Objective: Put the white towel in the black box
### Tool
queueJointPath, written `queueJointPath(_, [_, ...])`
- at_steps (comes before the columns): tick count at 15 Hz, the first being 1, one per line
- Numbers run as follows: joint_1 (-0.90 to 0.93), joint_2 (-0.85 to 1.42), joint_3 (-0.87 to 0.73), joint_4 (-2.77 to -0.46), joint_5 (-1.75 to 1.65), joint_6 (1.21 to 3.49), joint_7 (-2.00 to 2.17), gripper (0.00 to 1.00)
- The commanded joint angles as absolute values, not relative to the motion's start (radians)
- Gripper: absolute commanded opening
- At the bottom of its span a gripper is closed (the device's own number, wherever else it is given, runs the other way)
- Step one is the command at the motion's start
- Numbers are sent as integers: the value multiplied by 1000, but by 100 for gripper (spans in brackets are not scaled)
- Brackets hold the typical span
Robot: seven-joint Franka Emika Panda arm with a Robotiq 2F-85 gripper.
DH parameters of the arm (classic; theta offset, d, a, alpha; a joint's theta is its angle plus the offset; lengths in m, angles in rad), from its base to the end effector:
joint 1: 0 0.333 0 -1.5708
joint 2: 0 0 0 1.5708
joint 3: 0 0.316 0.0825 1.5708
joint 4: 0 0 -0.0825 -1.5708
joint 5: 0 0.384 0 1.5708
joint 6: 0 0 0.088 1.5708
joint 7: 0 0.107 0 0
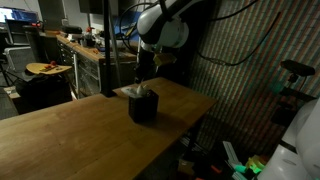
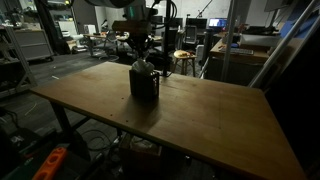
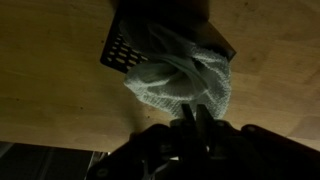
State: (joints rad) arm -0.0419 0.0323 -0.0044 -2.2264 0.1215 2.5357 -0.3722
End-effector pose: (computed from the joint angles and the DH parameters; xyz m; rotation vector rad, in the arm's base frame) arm 0.5549 -0.0271 0.3872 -3.0649 -0.3628 -0.4470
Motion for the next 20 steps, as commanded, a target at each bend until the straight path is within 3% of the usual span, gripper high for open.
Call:
queueJointPath(1, [-36, 29, -8, -2230, 110, 2531, -359, 7])
queueJointPath(20, [-70, 105, -26, -2226, 117, 2538, -372, 8])
